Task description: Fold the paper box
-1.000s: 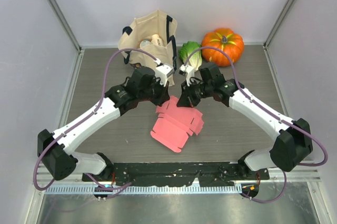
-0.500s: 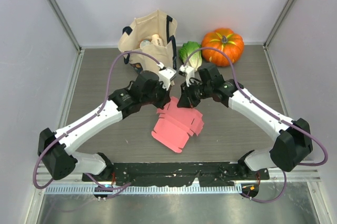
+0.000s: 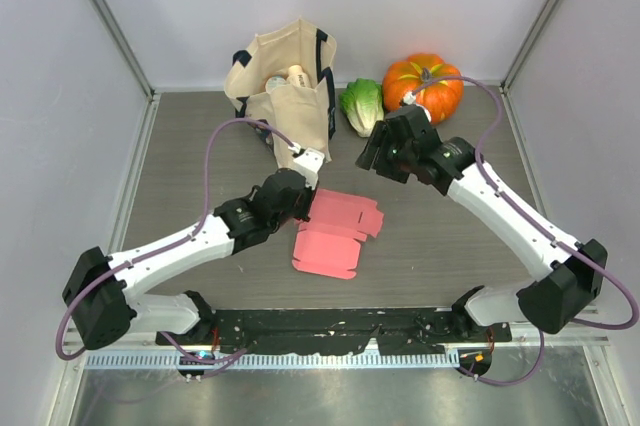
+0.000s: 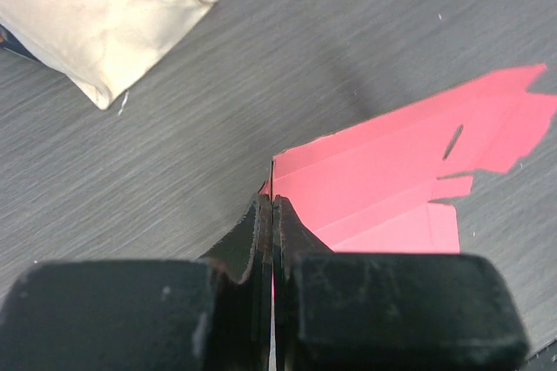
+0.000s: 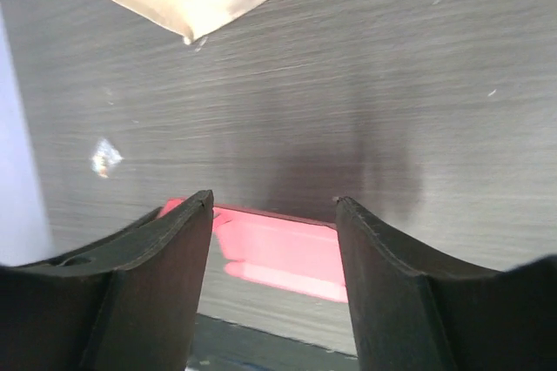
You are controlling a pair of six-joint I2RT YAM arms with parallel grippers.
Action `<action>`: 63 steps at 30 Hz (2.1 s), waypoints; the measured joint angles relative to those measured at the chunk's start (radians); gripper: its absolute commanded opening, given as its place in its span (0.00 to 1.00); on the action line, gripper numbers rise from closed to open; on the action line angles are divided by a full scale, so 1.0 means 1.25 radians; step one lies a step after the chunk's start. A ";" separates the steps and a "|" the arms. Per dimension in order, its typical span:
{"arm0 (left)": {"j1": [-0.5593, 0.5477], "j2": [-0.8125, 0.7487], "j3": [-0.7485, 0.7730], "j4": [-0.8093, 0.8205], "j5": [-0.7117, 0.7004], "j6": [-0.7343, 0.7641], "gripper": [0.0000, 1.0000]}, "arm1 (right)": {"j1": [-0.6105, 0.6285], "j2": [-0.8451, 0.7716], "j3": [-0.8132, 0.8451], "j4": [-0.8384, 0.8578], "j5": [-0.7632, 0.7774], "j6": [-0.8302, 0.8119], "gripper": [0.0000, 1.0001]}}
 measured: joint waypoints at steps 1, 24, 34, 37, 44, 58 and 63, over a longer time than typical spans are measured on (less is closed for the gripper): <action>-0.002 0.000 -0.004 0.012 -0.014 -0.005 0.00 | 0.000 -0.001 0.002 -0.002 -0.002 0.036 0.62; -0.031 -0.034 -0.065 0.151 -0.134 -0.024 0.00 | 0.056 -0.004 -0.281 0.324 -0.105 0.872 0.56; -0.068 -0.035 -0.079 0.184 -0.173 -0.013 0.00 | 0.059 0.001 -0.299 0.352 -0.094 0.936 0.43; -0.072 -0.047 -0.093 0.191 -0.181 -0.004 0.00 | 0.059 0.009 -0.300 0.363 -0.095 0.942 0.30; -0.081 -0.050 -0.098 0.201 -0.196 0.009 0.00 | 0.059 0.020 -0.310 0.392 -0.097 0.953 0.06; -0.085 -0.111 -0.101 0.095 -0.253 -0.088 0.56 | 0.059 0.109 -0.343 0.432 -0.078 0.898 0.01; -0.070 -0.245 -0.110 0.017 -0.319 -0.237 0.50 | 0.059 0.185 -0.302 0.450 -0.062 0.831 0.01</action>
